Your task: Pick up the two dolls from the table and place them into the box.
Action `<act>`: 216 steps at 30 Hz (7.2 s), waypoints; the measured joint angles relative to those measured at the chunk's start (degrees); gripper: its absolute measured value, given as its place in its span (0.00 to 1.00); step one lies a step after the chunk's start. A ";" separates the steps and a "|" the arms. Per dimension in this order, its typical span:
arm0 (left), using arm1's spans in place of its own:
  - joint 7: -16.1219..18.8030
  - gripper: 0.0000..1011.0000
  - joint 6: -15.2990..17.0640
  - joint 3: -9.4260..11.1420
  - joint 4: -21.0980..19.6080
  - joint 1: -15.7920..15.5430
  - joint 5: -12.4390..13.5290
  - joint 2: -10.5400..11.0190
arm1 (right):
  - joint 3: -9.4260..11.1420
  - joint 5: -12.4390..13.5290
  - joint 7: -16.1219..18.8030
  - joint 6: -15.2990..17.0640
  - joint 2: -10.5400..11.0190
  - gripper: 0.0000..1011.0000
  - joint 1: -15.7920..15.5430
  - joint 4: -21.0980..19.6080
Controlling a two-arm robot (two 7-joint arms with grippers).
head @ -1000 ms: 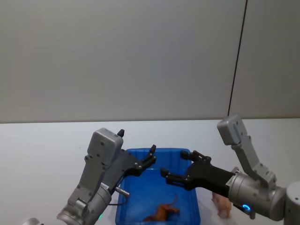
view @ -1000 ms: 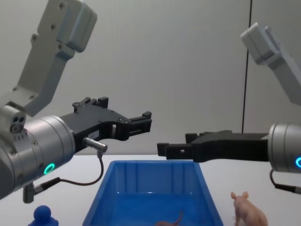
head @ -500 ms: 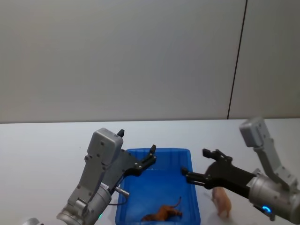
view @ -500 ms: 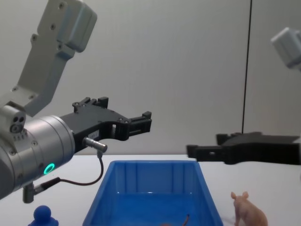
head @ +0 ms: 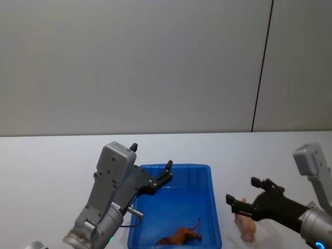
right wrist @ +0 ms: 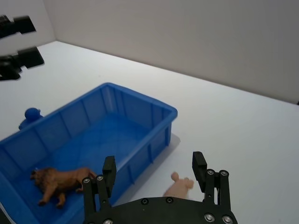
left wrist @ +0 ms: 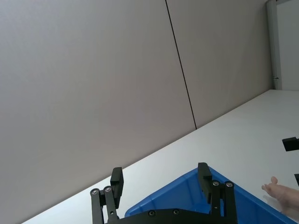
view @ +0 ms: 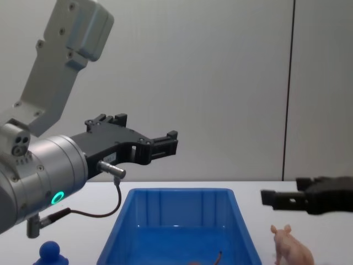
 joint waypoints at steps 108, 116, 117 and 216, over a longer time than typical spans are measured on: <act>0.00 0.99 0.00 0.00 0.00 0.00 0.00 0.00 | -5.49 -2.20 8.03 2.94 -3.71 0.98 7.64 2.63; 0.00 0.99 0.00 0.00 0.00 0.00 0.00 0.00 | -3.63 0.12 7.98 0.58 -0.17 0.99 4.67 0.47; 0.00 0.99 0.00 0.00 0.00 0.00 0.00 0.00 | -3.43 0.32 7.92 0.42 0.15 0.99 4.37 0.28; -3.91 0.56 -1.87 -5.61 17.28 5.85 -7.98 4.65 | 0.46 7.33 6.32 -4.75 7.01 0.99 -2.23 -3.49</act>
